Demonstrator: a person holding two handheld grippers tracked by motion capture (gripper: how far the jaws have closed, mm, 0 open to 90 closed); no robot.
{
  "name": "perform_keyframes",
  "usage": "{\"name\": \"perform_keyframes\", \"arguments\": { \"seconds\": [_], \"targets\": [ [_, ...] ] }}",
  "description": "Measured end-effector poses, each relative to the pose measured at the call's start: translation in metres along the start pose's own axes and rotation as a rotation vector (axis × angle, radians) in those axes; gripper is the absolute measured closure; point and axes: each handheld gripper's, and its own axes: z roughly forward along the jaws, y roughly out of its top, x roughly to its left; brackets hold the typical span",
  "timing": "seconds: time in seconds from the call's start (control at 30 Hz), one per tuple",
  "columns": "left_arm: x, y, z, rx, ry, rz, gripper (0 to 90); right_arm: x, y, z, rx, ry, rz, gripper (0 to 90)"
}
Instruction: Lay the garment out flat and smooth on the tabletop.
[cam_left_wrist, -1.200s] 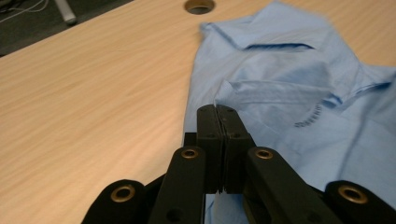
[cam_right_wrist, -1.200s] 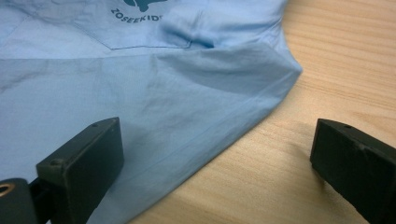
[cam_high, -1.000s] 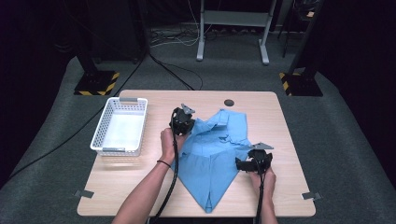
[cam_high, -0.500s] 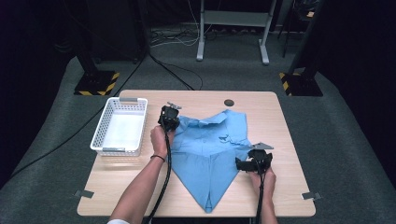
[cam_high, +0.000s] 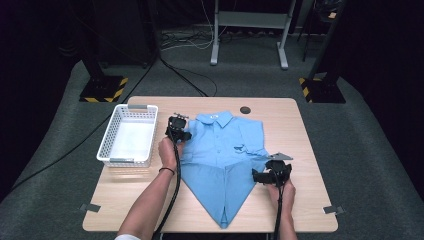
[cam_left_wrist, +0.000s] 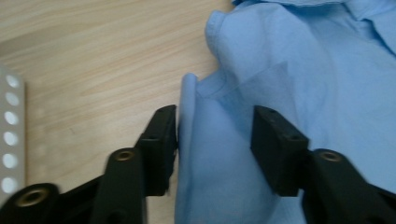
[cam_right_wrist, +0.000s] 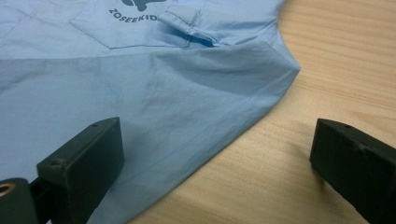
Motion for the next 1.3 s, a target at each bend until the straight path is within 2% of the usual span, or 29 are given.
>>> {"name": "perform_keyframes", "arguments": {
  "seconds": [0.2, 0.37, 0.6, 0.7, 0.93, 1.1, 1.17, 1.3],
  "targets": [
    [-0.005, -0.005, -0.008, -0.022, -0.068, -0.005, 22.1, 0.000, 0.000, 0.000, 0.000, 0.000, 0.000, 2.2],
    [-0.008, -0.015, -0.014, -0.026, -0.141, -0.020, 12.2, 0.000, 0.000, 0.000, 0.000, 0.000, 0.001, 2.3],
    [-0.013, -0.031, -0.028, -0.043, -0.202, -0.013, 5.2, 0.000, 0.000, 0.000, 0.001, 0.000, 0.001, 2.2],
    [-0.020, -0.040, -0.036, -0.044, -0.224, 0.012, 4.0, 0.000, 0.000, 0.000, 0.001, -0.003, 0.002, 2.2],
    [-0.036, -0.073, -0.053, -0.060, -0.295, 0.014, 2.2, 0.000, -0.001, -0.001, -0.001, -0.029, 0.023, 2.3],
    [-0.050, -0.093, -0.052, -0.043, -0.275, 0.054, 1.4, 0.001, -0.003, -0.003, -0.002, -0.039, 0.025, 2.5],
    [-0.054, -0.097, -0.051, -0.034, -0.255, 0.083, 0.5, 0.001, -0.005, -0.005, -0.001, -0.041, 0.027, 2.6],
    [-0.059, -0.102, -0.053, -0.044, -0.247, 0.096, 0.4, 0.003, -0.011, -0.011, 0.000, -0.040, 0.025, 2.6]
  ]
}}
